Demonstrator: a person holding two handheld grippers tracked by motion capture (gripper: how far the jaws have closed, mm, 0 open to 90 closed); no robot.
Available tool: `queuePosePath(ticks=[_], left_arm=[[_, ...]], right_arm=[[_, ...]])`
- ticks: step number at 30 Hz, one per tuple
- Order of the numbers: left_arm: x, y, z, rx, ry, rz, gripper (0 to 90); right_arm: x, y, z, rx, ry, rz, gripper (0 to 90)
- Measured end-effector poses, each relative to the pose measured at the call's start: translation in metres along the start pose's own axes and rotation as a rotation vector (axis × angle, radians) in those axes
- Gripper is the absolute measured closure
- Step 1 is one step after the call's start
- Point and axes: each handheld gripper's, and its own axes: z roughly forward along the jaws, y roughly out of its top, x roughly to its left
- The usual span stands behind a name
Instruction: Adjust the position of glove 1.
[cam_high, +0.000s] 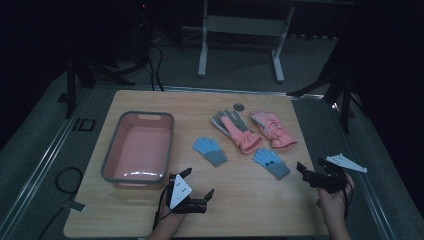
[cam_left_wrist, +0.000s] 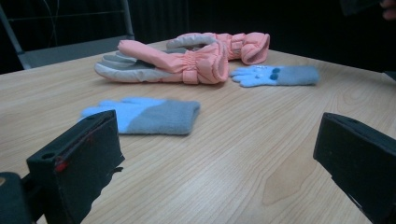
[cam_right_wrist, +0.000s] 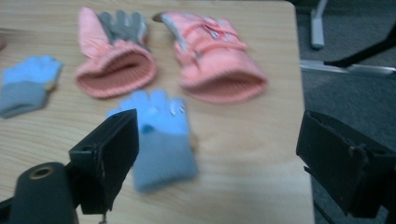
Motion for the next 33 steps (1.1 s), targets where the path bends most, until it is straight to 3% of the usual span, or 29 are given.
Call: queuePosePath(ticks=[2,3,4,5,11,12,19,24,29,33], left_arm=[[0.0,0.0,0.0,0.002,-0.003,0.0,1.0],[0.0,0.0,0.0,0.003,-0.002,0.0,1.0],[0.0,0.0,0.0,0.003,-0.002,0.0,1.0],[0.0,0.0,0.0,0.002,-0.003,0.003,1.0],[-0.001,0.0,0.0,0.003,-0.001,0.005,1.0],[0.0,0.0,0.0,0.001,-0.002,0.005,1.0],[0.0,0.0,-0.001,-0.006,-0.007,0.003,1.0],[0.0,0.0,-0.001,-0.007,-0.006,0.002,1.0],[0.0,0.0,-0.001,-0.01,-0.01,0.005,1.0],[0.0,0.0,-0.001,-0.007,-0.013,0.004,1.0]], right_arm=[[0.007,0.009,0.002,0.001,0.002,-0.024,12.2],[0.011,0.012,0.004,0.0,0.036,-0.03,11.4],[0.011,0.012,0.004,0.0,0.036,-0.03,11.4],[0.022,0.021,0.009,0.019,0.061,-0.082,11.2],[0.043,0.039,0.023,0.043,0.133,-0.145,11.3],[0.047,0.042,0.026,0.049,0.163,-0.157,11.3],[0.068,0.06,0.042,0.054,0.211,-0.193,12.4],[0.083,0.069,0.055,0.056,0.272,-0.209,11.1],[0.101,0.074,0.068,0.066,0.282,-0.255,11.6],[0.115,0.077,0.086,0.091,0.344,-0.292,16.5]])
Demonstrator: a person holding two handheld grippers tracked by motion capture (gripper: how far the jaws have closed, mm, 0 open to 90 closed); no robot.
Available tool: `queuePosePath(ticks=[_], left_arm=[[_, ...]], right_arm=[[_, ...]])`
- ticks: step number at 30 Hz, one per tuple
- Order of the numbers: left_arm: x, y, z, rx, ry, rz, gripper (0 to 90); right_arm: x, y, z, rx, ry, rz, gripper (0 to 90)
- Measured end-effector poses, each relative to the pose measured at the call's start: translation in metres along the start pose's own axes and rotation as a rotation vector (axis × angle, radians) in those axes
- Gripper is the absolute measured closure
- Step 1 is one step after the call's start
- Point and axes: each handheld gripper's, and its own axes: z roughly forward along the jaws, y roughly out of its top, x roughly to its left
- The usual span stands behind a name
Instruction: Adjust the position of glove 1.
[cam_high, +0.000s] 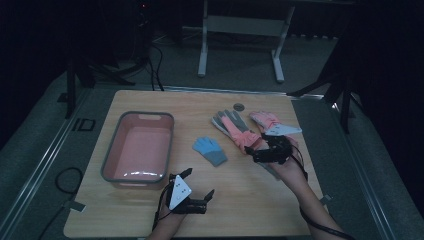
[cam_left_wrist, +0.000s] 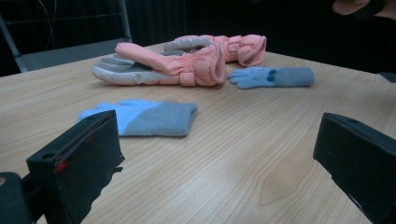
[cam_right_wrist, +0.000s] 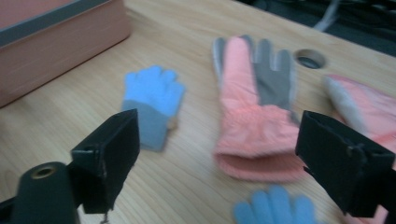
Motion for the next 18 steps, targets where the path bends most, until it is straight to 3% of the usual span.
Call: queuePosePath(ticks=[6,14,18], left_arm=[[0.0,0.0,0.0,-0.002,-0.006,-0.004,1.0],[-0.001,0.0,-0.001,-0.003,-0.019,0.003,1.0],[0.0,0.0,0.0,-0.003,-0.021,0.0,1.0]], right_arm=[[0.012,0.007,0.029,0.009,0.057,-0.028,23.5],[0.029,0.018,0.07,0.053,0.157,-0.054,41.1],[0.039,0.018,0.091,0.081,0.152,-0.102,51.5]])
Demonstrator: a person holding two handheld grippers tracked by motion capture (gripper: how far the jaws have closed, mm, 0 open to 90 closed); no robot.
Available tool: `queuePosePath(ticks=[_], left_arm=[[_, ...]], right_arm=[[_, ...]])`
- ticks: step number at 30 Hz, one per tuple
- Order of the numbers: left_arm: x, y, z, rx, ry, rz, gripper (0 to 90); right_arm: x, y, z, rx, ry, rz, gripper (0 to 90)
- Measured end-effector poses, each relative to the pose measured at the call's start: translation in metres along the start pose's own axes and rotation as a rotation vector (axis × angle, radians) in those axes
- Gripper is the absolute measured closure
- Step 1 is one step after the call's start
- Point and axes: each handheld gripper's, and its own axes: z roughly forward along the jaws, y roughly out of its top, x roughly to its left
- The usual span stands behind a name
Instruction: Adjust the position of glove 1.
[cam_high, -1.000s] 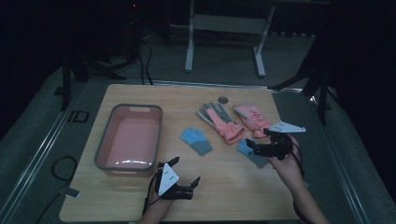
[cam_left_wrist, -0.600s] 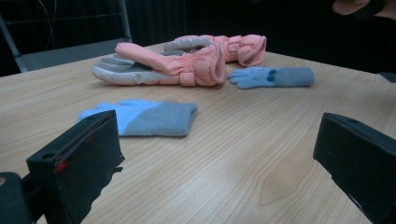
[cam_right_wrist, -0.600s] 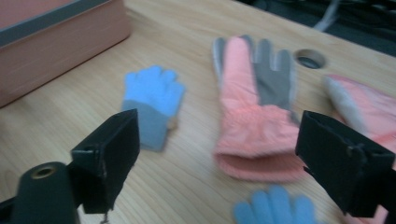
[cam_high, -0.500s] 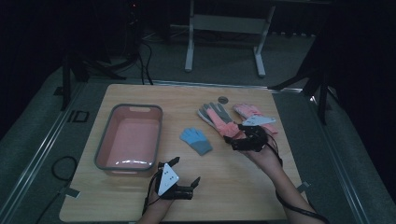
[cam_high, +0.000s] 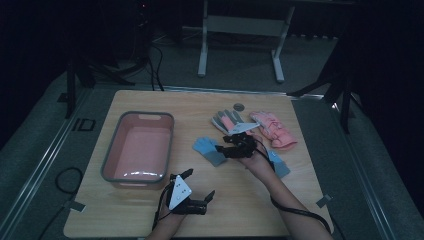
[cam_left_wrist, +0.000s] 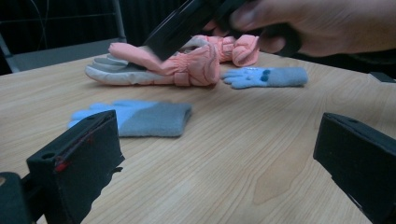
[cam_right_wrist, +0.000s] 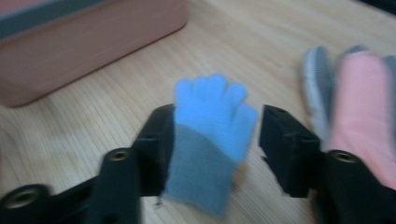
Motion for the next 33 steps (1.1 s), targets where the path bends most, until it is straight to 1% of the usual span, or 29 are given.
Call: queuePosePath(ticks=[2,3,5,7,8,10,14,16,17,19,20,21,22,25,26,29,30,33], left_arm=[[-0.001,0.0,0.0,0.0,0.0,0.005,1.0],[-0.001,0.0,0.0,-0.002,0.001,0.007,1.0],[-0.001,0.0,0.0,0.0,0.0,0.016,1.0],[-0.002,0.0,0.0,0.002,0.0,0.015,1.0],[-0.002,0.0,0.0,0.001,0.0,0.014,1.0],[-0.001,0.0,0.0,0.001,0.001,0.011,1.0],[-0.002,0.0,0.0,0.001,0.002,0.012,1.0],[-0.002,0.0,0.0,0.001,0.002,0.013,1.0],[-0.002,0.0,0.0,0.001,0.002,0.012,1.0],[-0.002,0.0,0.0,0.002,0.003,0.012,1.0],[-0.002,0.0,0.0,0.002,0.003,0.012,1.0],[-0.001,0.0,0.0,0.003,0.003,0.008,1.0],[-0.001,0.0,0.0,0.003,0.002,0.005,1.0],[-0.001,0.0,0.0,0.001,0.004,0.003,1.0],[-0.001,0.0,0.0,0.001,0.005,0.003,1.0],[-0.001,0.0,0.0,-0.001,0.008,0.003,1.0],[-0.001,0.0,0.0,-0.001,0.008,0.003,1.0],[-0.001,0.0,0.0,-0.002,0.006,-0.002,1.0]], right_arm=[[0.002,0.0,0.012,0.03,0.018,-0.026,55.4],[0.002,0.001,0.017,0.046,0.014,-0.03,58.5],[0.002,0.001,0.028,0.067,0.039,-0.031,59.0],[0.002,0.0,0.035,0.073,0.034,-0.042,62.1],[0.002,-0.001,0.039,0.078,0.037,-0.045,62.1],[0.002,-0.004,0.045,0.072,0.02,-0.062,62.0],[-0.003,-0.009,0.059,0.101,0.014,-0.059,63.7],[-0.004,-0.012,0.065,0.123,0.028,-0.05,65.9],[-0.004,-0.014,0.066,0.105,0.031,-0.055,66.8],[-0.005,-0.017,0.066,0.091,0.033,-0.027,68.3],[-0.005,-0.017,0.066,0.091,0.033,-0.027,68.3],[-0.004,-0.018,0.066,0.085,0.023,-0.022,71.7],[0.0,-0.018,0.066,0.08,-0.006,-0.026,75.7],[0.009,-0.019,0.068,0.069,-0.053,-0.031,82.0],[0.012,-0.019,0.068,0.068,-0.069,-0.022,83.1],[0.016,-0.016,0.066,0.074,-0.106,0.031,85.7],[0.018,-0.014,0.06,0.06,-0.113,0.056,86.0],[0.025,-0.009,0.041,0.023,-0.127,0.097,86.3]])
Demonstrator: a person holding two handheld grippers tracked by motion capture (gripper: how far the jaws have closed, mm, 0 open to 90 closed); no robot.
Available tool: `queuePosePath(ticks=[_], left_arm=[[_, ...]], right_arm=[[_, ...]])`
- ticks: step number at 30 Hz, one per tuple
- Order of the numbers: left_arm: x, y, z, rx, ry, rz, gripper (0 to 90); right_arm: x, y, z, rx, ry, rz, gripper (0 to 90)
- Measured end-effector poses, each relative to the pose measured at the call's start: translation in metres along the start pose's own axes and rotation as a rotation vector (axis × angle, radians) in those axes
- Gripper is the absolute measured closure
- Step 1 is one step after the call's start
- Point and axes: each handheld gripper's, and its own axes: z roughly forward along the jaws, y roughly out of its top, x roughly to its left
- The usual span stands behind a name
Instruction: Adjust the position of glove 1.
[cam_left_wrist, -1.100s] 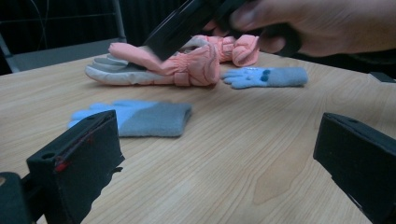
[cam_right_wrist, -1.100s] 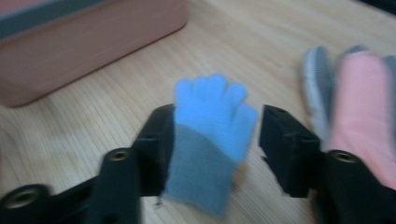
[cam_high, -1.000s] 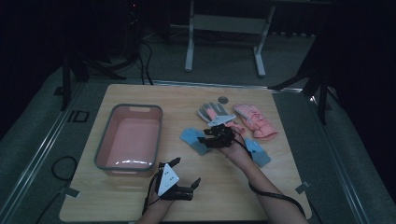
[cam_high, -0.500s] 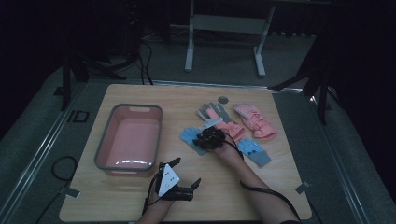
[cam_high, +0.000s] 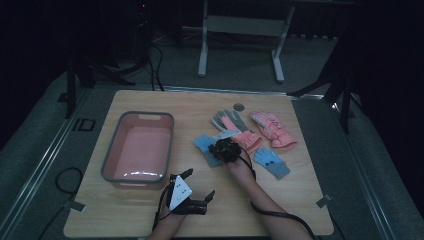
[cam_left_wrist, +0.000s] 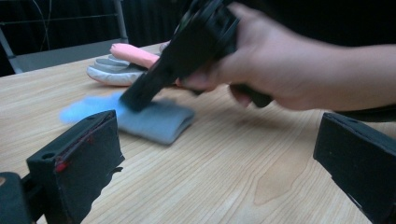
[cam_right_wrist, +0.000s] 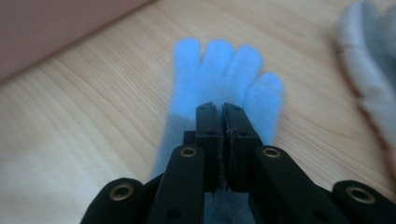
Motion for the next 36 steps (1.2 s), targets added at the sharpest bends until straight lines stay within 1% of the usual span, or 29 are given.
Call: queuePosePath(ticks=[1,2,3,4,5,6,7,8,11,14,15,16,17,19,21,23,24,25,26,27,28,29,30,32,33,35,36], left_arm=[[0.0,0.0,0.0,-0.006,-0.004,-0.005,1.0],[0.0,0.0,0.0,-0.008,-0.005,-0.005,1.0],[0.0,0.0,0.001,-0.008,-0.003,-0.004,1.0],[0.0,0.0,0.001,-0.008,-0.002,-0.001,1.0],[-0.001,0.0,0.001,-0.01,0.001,0.003,1.0],[-0.001,0.0,0.001,-0.012,0.003,0.007,1.0],[-0.002,0.0,0.0,-0.013,0.006,0.012,1.0],[-0.002,0.0,0.0,-0.012,0.005,0.015,1.0],[-0.001,0.0,0.0,-0.02,-0.018,0.001,1.0],[-0.002,0.0,0.0,-0.02,-0.016,0.002,1.0],[-0.002,0.0,0.0,-0.02,-0.016,0.003,1.0],[-0.002,0.0,0.0,-0.017,-0.013,0.005,1.0],[-0.002,0.0,0.001,-0.016,-0.013,0.006,1.0],[-0.002,0.0,0.001,-0.015,-0.014,0.006,1.0],[-0.002,0.0,0.001,-0.015,-0.013,0.005,1.0],[-0.002,0.0,0.001,-0.016,-0.008,0.002,1.0],[-0.002,0.0,0.001,-0.015,-0.008,-0.001,1.0],[-0.002,0.0,0.001,-0.015,-0.009,-0.004,1.0],[-0.002,0.0,0.001,-0.015,-0.01,-0.004,1.0],[-0.002,0.0,0.001,-0.014,-0.012,-0.002,1.0],[-0.002,0.0,0.001,-0.013,-0.012,0.001,1.0],[-0.002,0.0,0.001,-0.012,-0.013,0.004,1.0],[-0.002,0.0,0.001,-0.011,-0.014,0.007,1.0],[-0.003,0.0,0.001,-0.009,-0.014,0.012,1.0],[-0.003,0.0,0.001,-0.008,-0.014,0.012,1.0],[-0.003,0.0,0.001,-0.01,-0.009,0.013,1.0],[-0.003,0.0,0.001,-0.008,-0.009,0.013,1.0]], right_arm=[[0.003,0.001,-0.011,-0.017,-0.01,0.006,86.3],[0.006,0.002,-0.02,-0.025,-0.041,0.005,86.3],[0.008,0.001,-0.026,-0.039,-0.061,0.012,86.3],[0.011,0.0,-0.035,-0.048,-0.07,0.033,86.3],[0.012,0.0,-0.04,-0.052,-0.083,0.043,86.3],[0.014,-0.003,-0.049,-0.072,-0.096,0.084,86.3],[0.015,-0.006,-0.055,-0.078,-0.097,0.109,86.3],[0.017,-0.009,-0.061,-0.084,-0.109,0.13,86.3],[0.022,-0.018,-0.074,-0.083,-0.154,0.167,86.2],[0.024,-0.025,-0.082,-0.082,-0.187,0.21,86.2],[0.025,-0.028,-0.084,-0.07,-0.21,0.211,86.2],[0.026,-0.03,-0.085,-0.067,-0.221,0.211,86.2],[0.027,-0.035,-0.089,-0.067,-0.228,0.231,86.2],[0.027,-0.041,-0.091,-0.054,-0.241,0.238,86.2],[0.027,-0.05,-0.094,-0.048,-0.241,0.266,86.2],[0.027,-0.057,-0.095,-0.03,-0.256,0.263,86.1],[0.027,-0.062,-0.095,-0.029,-0.264,0.275,86.2],[0.027,-0.065,-0.094,-0.023,-0.266,0.277,86.1],[0.029,-0.069,-0.093,-0.013,-0.284,0.267,86.1],[0.03,-0.072,-0.092,-0.009,-0.295,0.257,86.1],[0.031,-0.076,-0.09,-0.004,-0.299,0.258,86.0],[0.03,-0.08,-0.086,0.006,-0.28,0.273,85.9],[0.03,-0.083,-0.084,0.012,-0.274,0.279,85.7],[0.028,-0.088,-0.077,0.03,-0.272,0.268,84.3],[0.027,-0.092,-0.072,0.046,-0.259,0.266,81.5],[0.027,-0.095,-0.071,0.03,-0.258,0.265,79.0],[0.028,-0.095,-0.071,0.031,-0.258,0.258,76.3]])
